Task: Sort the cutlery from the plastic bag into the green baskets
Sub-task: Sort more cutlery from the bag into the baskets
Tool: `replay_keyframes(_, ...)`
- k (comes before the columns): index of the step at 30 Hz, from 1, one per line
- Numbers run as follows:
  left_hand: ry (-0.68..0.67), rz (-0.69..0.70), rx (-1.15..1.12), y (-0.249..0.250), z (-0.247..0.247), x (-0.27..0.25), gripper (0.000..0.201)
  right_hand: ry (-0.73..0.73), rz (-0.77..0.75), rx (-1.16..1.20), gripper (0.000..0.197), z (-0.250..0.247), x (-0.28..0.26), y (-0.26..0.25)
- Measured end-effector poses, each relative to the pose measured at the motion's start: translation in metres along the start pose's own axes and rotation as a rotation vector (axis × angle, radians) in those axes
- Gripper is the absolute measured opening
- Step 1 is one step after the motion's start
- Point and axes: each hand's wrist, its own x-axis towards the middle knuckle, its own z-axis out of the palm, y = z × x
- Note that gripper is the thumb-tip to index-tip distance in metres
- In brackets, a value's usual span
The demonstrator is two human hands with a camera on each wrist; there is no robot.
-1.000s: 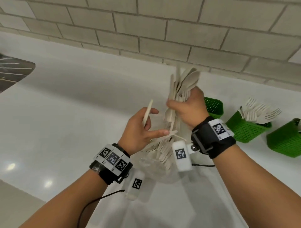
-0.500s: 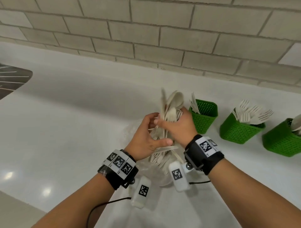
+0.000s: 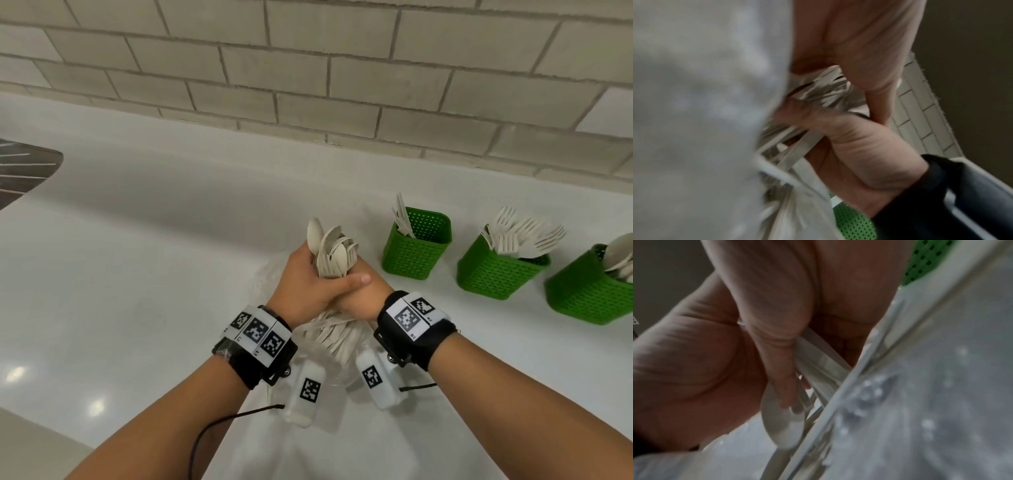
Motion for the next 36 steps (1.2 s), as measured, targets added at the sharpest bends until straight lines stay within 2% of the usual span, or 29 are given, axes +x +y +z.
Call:
replay_keyframes(2, 0.006, -0.008, -0.016, -0.005, 0.003, -0.003, 0.042, 0.005, 0.017, -0.025, 0.057, -0.004, -0.002, 0.005)
replay_keyframes(5, 0.046, 0.056, -0.03, 0.004, 0.0, -0.002, 0.039, 0.064, -0.074, -0.097, 0.043, -0.007, -0.003, -0.015)
replay_keyframes(7, 0.089, 0.123, -0.029, 0.02, -0.002, 0.002, 0.035, 0.051, -0.19, -0.31, 0.028, -0.012, 0.0, -0.036)
replay_keyframes(8, 0.109, 0.15, -0.038, 0.029, -0.001, 0.004, 0.032, 0.01, -0.239, -0.384, 0.03, -0.016, 0.0, -0.041)
replay_keyframes(10, 0.161, 0.189, -0.072, 0.046, 0.003, 0.007, 0.024, -0.039, -0.274, -0.339, 0.045, -0.028, -0.004, -0.051)
replay_keyframes(14, 0.161, 0.226, -0.153, 0.076, 0.031, 0.008, 0.023, 0.043, -0.319, -0.358, 0.052, -0.06, -0.027, -0.056)
replay_keyframes(19, 0.082, 0.209, -0.256, 0.091, 0.101, -0.003, 0.017, 0.169, -0.221, -0.369, 0.045, -0.105, -0.079, -0.035)
replay_keyframes(21, 0.035, 0.173, -0.28, 0.084, 0.133, -0.01, 0.012, 0.188, -0.133, -0.318, 0.032, -0.123, -0.103, -0.015)
replay_keyframes(26, -0.048, 0.013, -0.268, 0.052, 0.203, -0.032, 0.022, 0.245, 0.096, -0.256, 0.036, -0.155, -0.146, 0.046)
replay_keyframes(28, -0.138, -0.046, -0.183, 0.028, 0.225, -0.039, 0.03, 0.223, 0.178, -0.275, 0.016, -0.158, -0.154, 0.077)
replay_keyframes(29, -0.18, -0.07, -0.123, 0.018, 0.233, -0.043, 0.036, 0.192, 0.214, -0.307, 0.018, -0.158, -0.156, 0.092)
replay_keyframes(31, -0.232, -0.089, -0.055, 0.007, 0.243, -0.05, 0.047, 0.133, 0.239, -0.341, 0.032, -0.159, -0.16, 0.108)
replay_keyframes(34, -0.222, -0.108, -0.062, 0.002, 0.247, -0.051, 0.046, 0.178, 0.176, -0.307, 0.022, -0.165, -0.165, 0.117)
replay_keyframes(36, -0.224, -0.141, -0.018, -0.001, 0.248, -0.049, 0.034, 0.194, 0.162, -0.285, 0.018, -0.168, -0.167, 0.12)
